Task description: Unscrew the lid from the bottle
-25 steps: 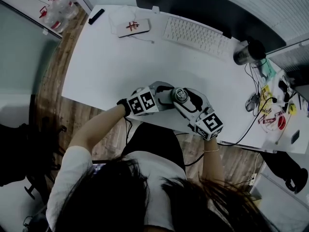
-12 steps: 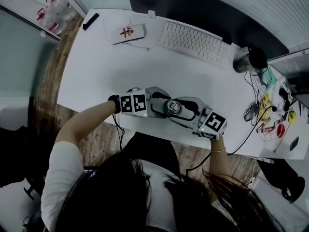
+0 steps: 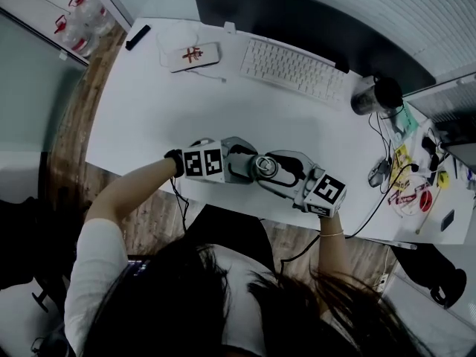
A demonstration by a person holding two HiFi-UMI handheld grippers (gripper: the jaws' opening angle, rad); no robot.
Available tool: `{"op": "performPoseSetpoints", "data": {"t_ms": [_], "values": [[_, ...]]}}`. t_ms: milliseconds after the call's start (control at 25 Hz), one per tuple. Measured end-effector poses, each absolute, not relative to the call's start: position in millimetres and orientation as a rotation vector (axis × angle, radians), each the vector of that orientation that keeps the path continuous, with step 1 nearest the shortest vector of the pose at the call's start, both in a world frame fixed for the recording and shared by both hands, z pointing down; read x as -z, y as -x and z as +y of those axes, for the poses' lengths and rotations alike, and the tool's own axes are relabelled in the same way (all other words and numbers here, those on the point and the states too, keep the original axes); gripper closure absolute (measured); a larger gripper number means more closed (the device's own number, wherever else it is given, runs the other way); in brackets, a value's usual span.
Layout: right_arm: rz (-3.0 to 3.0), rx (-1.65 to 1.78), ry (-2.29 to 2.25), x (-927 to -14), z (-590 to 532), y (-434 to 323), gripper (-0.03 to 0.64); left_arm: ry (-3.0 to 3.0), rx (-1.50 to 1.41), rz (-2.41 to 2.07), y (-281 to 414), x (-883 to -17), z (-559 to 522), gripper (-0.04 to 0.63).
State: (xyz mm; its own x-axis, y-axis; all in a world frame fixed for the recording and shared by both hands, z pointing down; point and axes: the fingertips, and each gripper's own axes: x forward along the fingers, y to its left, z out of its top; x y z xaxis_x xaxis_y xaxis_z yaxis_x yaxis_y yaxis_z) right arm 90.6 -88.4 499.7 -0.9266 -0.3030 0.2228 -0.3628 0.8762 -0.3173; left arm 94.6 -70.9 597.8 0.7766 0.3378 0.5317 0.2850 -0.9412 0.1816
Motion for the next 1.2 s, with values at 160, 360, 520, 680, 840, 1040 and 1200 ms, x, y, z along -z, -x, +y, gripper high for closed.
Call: {"op": "performPoseSetpoints", "data": {"t_ms": [160, 360, 520, 680, 840, 1040, 1200], "values": [[-2.877, -0.519, -0.575, -489.3, -89.9, -95.1, 0.364, -2.864, -0.904, 0.471, -88.4, -594.9, -69.3, 0.236], [-2.871, -0.485, -0.658, -474.9, -88.1, -100.8, 0.363, -2.874, -0.869, 0.399, -76.1, -573.5, -69.3, 0.238], [-2.877, -0.439, -0.73, -452.9, -87.4, -104.5, 0.362, -2.924, -0.841, 0.329, -68.0, -550.0, -72.5, 0.238], [-2.874, -0.38, -0.839, -430.8, -91.3, -113.9, 0.363, -2.985, -0.791, 0.263, -68.6, -522.8, -78.3, 0.238], [-2.862, -0.302, -0.98, -406.1, -96.7, -128.1, 0.362, -3.037, -0.722, 0.211, -74.5, -493.1, -81.6, 0.241], [-2.855, -0.237, -1.139, -381.6, -98.6, -148.9, 0.362, -3.118, -0.596, 0.053, -87.7, -453.3, -94.3, 0.262], [-2.798, -0.169, -1.251, -368.6, -98.5, -159.3, 0.362, -3.15, -0.539, -0.132, -94.0, -431.0, -110.7, 0.292]]}}
